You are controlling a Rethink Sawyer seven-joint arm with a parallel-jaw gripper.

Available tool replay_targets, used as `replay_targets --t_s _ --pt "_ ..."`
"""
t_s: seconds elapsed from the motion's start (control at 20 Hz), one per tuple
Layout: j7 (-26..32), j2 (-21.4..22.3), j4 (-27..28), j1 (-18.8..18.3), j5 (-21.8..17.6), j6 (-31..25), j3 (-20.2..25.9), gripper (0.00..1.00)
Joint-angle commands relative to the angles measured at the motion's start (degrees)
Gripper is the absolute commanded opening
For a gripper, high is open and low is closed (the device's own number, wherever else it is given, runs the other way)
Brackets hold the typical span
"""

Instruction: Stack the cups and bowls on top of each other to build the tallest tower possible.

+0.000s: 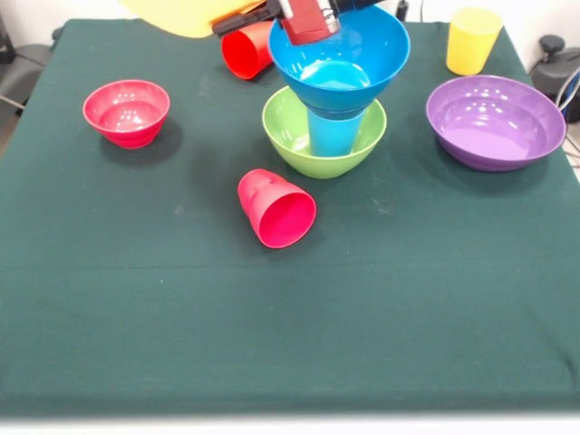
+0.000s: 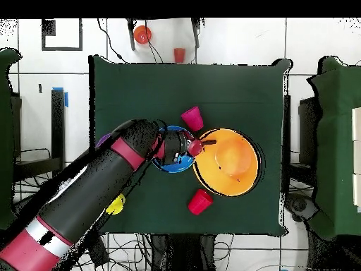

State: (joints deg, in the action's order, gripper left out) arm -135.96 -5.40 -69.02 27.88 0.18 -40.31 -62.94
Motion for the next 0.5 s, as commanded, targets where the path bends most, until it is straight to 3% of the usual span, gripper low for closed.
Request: replay_targets --t_s 0.05,0.5 --pt "-10.1 0.1 2.1 1.2 3.3 -7.3 5.3 0.00" --pt "-8.5 2.2 1.1 1.1 3.6 -7.5 6.9 0.00"
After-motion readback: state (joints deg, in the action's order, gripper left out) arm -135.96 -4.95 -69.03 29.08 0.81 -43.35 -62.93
